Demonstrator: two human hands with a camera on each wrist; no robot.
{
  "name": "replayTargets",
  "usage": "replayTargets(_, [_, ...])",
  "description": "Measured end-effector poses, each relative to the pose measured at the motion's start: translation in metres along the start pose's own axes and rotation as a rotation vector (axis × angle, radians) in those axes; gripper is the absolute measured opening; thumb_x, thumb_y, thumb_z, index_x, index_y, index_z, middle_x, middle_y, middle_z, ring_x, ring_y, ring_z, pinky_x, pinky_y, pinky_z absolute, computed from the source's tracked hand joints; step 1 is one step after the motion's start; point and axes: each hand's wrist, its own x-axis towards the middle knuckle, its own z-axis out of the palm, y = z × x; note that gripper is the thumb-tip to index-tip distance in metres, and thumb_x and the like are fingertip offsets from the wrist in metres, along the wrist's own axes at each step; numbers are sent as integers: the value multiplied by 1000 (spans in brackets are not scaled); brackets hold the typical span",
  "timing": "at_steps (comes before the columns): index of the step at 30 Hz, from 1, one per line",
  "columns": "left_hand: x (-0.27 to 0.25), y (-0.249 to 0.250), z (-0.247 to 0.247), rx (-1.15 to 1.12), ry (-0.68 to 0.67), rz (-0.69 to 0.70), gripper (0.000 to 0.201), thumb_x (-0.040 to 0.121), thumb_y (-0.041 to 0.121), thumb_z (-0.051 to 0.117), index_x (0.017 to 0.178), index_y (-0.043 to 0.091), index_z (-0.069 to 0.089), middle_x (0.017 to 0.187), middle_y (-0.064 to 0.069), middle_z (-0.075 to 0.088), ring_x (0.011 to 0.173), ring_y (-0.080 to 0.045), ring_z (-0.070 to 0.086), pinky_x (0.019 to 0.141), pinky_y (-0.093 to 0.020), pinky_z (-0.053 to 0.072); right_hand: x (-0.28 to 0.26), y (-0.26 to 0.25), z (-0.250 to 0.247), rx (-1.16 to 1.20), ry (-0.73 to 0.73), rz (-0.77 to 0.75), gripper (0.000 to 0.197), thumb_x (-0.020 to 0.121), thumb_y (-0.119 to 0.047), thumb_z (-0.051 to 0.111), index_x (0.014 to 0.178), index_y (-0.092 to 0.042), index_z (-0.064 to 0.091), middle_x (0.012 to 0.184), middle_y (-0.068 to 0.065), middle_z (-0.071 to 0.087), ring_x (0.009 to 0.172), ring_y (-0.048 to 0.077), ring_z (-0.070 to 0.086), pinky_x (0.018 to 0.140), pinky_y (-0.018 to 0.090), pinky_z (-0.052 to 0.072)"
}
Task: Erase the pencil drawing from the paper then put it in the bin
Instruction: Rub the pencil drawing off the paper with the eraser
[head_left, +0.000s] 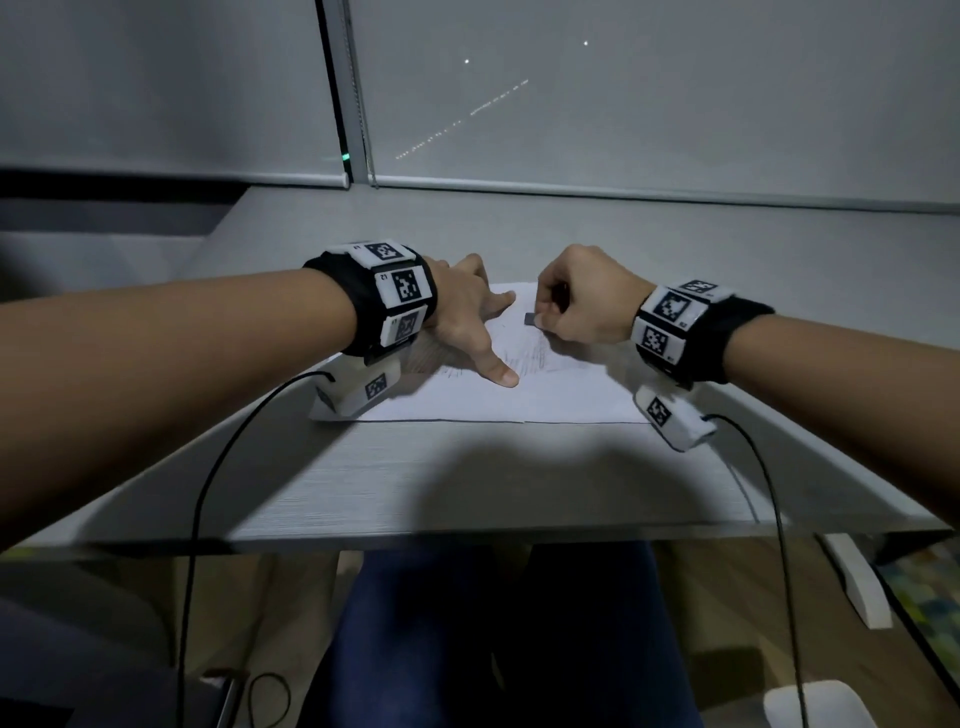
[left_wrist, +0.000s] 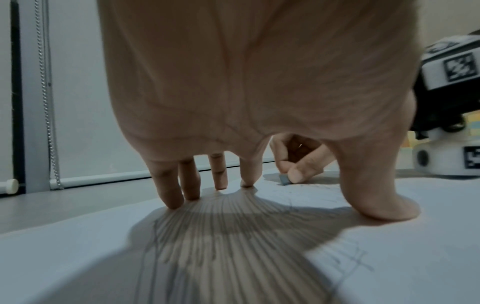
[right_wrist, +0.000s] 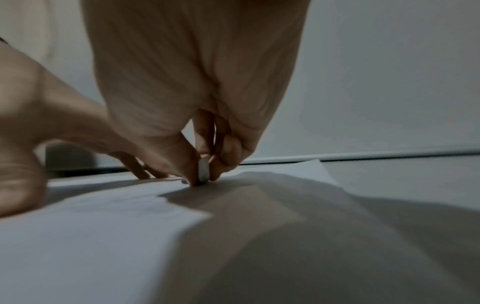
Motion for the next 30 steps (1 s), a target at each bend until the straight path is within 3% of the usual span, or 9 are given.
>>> replayTargets(4, [-5,0,1,17,14,-13,139,53,107,54,168,42,11,153,-4,27,139,-39,43,111,-55,44,3,1,0,22,66,56,16,89,-20,78,77,-10,75,69,-2,69,62,15,62,59,20,45])
replayTargets(7, [-13,-3,8,12,82,-24,129,61,106,50,164,30,32,143,-7,39,129,-38,51,104,-50,47,-2,4,1,103,78,72,17,88,-25,80,79,-11,76,72,-1,72,65,11,63,61,21,46])
replayTargets(12, [-16,-15,1,-39,235,-19,91,64,90,74,126,23,68,118,2,71,105,-23,66,94,-40,55,-1,4,3,115,-9,49,3,84,-18,82,82,-16,81,72,-3,70,66,12,62,73,28,56])
replayTargets(14, [-12,-21,-9,-39,247,52,94,62,81,83,135,24,64,131,1,67,115,-23,63,103,-41,52,2,0,0,119,-28,19,4,84,-15,81,82,-19,80,72,-3,71,67,12,62,75,28,56])
replayTargets(16, [-5,-28,-18,-42,168,152,110,67,74,85,159,31,43,163,1,41,145,-25,44,121,-44,36,8,-3,-2,136,3,21,2,83,-16,80,81,-16,81,73,-1,72,66,13,62,74,28,56])
replayTargets(18, [5,-34,-20,-8,54,190,125,68,77,84,168,39,20,175,7,17,159,-23,23,129,-48,20,15,-7,-2,134,33,16,7,83,-20,82,81,-13,82,70,-1,71,63,11,61,68,24,54])
replayTargets(24, [25,-35,-1,-17,89,209,135,41,99,74,154,41,31,142,15,40,140,-21,37,116,-59,39,29,-22,9,76,52,19,9,83,-16,80,75,-11,80,63,-7,65,59,9,60,67,22,51])
replayTargets(27, [29,-36,6,-8,89,267,137,45,104,67,161,47,21,168,16,26,156,-23,23,126,-60,20,29,-21,15,83,55,41,10,82,-15,79,73,-11,77,65,-5,65,60,13,62,67,26,56])
replayTargets(30, [31,-38,6,-39,27,257,141,50,101,68,165,48,8,175,20,12,163,-15,1,129,-60,-4,27,-20,16,82,60,33,9,82,-13,76,73,-11,78,64,-6,64,59,13,61,65,24,53])
